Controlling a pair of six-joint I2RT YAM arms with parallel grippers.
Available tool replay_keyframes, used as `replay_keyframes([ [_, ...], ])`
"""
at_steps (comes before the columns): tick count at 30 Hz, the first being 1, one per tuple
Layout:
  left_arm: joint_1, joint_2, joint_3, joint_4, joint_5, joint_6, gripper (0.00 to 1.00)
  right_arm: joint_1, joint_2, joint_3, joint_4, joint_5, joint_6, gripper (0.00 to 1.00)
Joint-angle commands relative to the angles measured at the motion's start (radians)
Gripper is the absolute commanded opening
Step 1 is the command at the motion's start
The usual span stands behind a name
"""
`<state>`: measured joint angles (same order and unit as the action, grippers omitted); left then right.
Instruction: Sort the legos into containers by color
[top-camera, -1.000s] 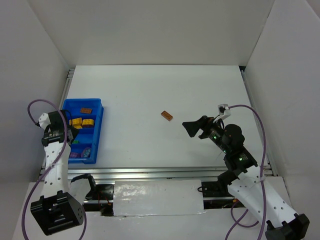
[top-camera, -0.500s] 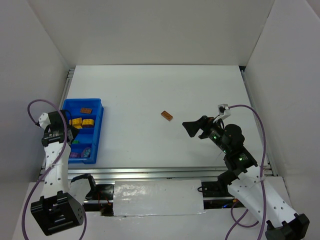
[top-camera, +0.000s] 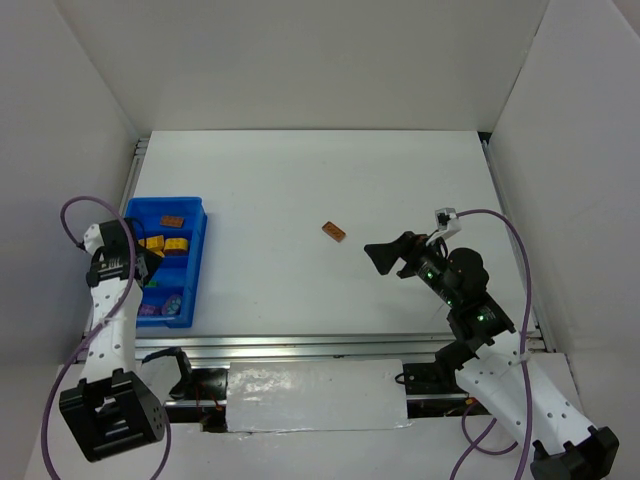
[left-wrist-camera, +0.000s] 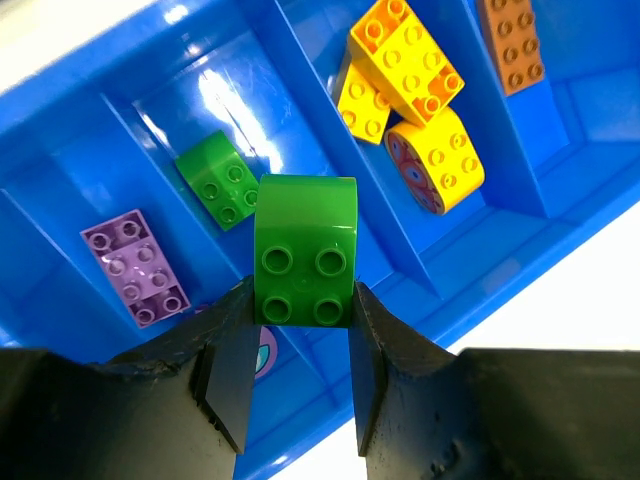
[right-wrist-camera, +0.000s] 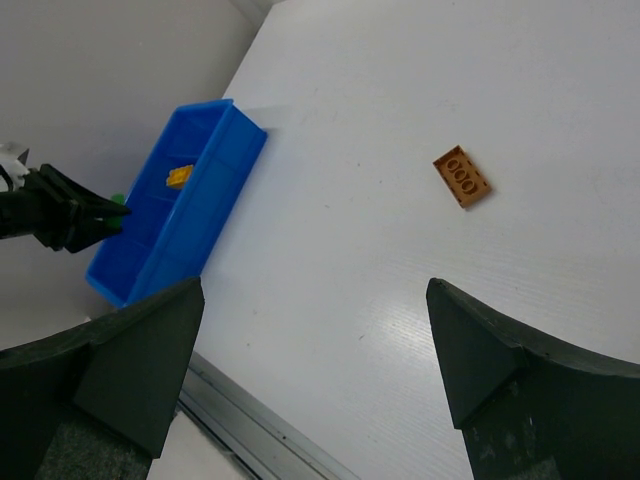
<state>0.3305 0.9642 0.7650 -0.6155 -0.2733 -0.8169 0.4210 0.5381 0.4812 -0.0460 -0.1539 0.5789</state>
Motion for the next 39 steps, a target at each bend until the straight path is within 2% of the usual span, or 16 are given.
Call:
replay_keyframes([
  [1, 0.005, 0.027, -0.021, 0.051, 0.043, -0.022, 0.0, -0.005, 0.003, -0.001, 0.023, -0.007, -0.002, 1.0],
  [12, 0.005, 0.126, -0.116, 0.192, 0.049, -0.134, 0.0, -0.005, -0.001, -0.006, 0.031, -0.022, 0.006, 1.0],
  [18, 0.005, 0.153, -0.135, 0.214, 0.052, -0.171, 0.0, -0.005, -0.033, -0.006, 0.017, -0.009, 0.001, 1.0],
  [19, 0.005, 0.146, -0.13, 0.209, 0.049, -0.174, 0.11, -0.005, -0.035, -0.006, 0.02, -0.012, 0.002, 1.0],
  [23, 0.005, 0.108, -0.119, 0.197, 0.028, -0.166, 0.37, -0.005, -0.03, -0.007, 0.026, -0.027, 0.006, 1.0],
  [24, 0.005, 0.099, -0.118, 0.191, 0.026, -0.165, 0.49, -0.005, -0.027, -0.004, 0.025, -0.027, 0.006, 1.0],
  [26, 0.004, 0.084, -0.109, 0.18, 0.016, -0.168, 0.64, -0.005, -0.026, -0.004, 0.021, -0.027, 0.007, 1.0],
  [27, 0.004, 0.08, -0.105, 0.175, 0.016, -0.163, 0.84, -0.004, -0.027, -0.004, 0.023, -0.027, 0.007, 1.0],
  [29, 0.005, 0.082, -0.093, 0.169, 0.02, -0.16, 0.98, -0.005, -0.032, -0.009, 0.024, -0.027, 0.007, 1.0],
  [39, 0.004, 0.005, -0.049, 0.142, 0.083, -0.133, 1.0, -0.005, -0.001, -0.009, 0.037, -0.029, 0.006, 1.0],
])
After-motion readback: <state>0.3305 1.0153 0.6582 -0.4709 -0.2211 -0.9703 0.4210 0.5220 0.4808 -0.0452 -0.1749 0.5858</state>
